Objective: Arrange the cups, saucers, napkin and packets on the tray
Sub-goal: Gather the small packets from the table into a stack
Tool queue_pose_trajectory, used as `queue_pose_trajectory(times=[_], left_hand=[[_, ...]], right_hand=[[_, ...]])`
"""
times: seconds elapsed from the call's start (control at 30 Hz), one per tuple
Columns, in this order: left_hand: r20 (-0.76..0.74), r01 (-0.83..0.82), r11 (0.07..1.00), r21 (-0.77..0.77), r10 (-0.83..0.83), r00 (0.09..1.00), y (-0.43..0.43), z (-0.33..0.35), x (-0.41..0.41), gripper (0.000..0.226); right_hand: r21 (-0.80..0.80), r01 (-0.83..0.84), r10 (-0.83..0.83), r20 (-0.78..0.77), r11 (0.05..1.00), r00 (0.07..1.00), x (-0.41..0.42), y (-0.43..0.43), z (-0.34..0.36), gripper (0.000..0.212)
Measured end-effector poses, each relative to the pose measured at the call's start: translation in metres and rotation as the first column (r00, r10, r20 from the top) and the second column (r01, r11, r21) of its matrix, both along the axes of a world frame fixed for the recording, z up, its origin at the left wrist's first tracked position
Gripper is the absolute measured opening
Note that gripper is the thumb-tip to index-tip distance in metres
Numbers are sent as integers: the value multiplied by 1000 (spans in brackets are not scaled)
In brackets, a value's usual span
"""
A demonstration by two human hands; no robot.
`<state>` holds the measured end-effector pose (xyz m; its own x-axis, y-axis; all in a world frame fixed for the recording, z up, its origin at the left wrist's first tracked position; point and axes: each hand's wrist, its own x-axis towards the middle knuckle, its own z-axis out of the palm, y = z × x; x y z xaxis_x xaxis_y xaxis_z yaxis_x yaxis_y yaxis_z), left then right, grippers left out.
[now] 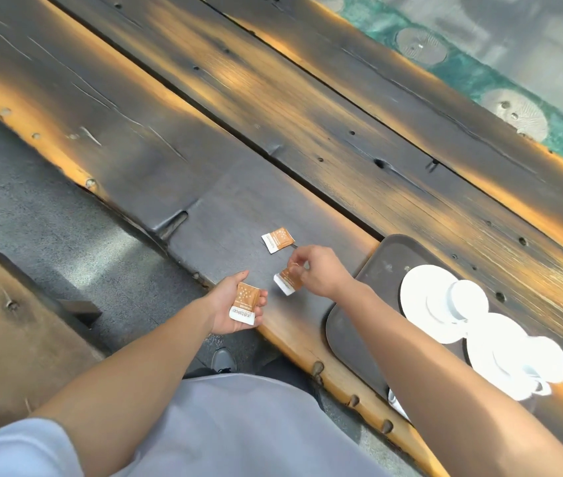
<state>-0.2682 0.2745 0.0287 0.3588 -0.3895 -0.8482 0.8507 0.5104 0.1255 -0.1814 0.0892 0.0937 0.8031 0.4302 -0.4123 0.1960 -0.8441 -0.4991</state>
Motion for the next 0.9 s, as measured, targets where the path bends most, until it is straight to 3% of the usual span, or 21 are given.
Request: queue_pose_trajectory(times=[0.37, 0.6, 0.9], left_hand=[[51, -12, 995, 96, 7, 999, 19, 6, -13, 65], [124, 45, 999, 6, -46, 991, 16, 5, -19, 61], [168, 68, 997, -30, -62, 984, 7, 7, -15, 41]], right_hand=[[64, -233, 241, -179, 970, 954, -22, 49, 37, 13], [41, -366, 367, -175, 930, 913, -31, 77, 40, 11], [-4, -417, 411, -167, 909, 896, -37, 79, 34, 7]])
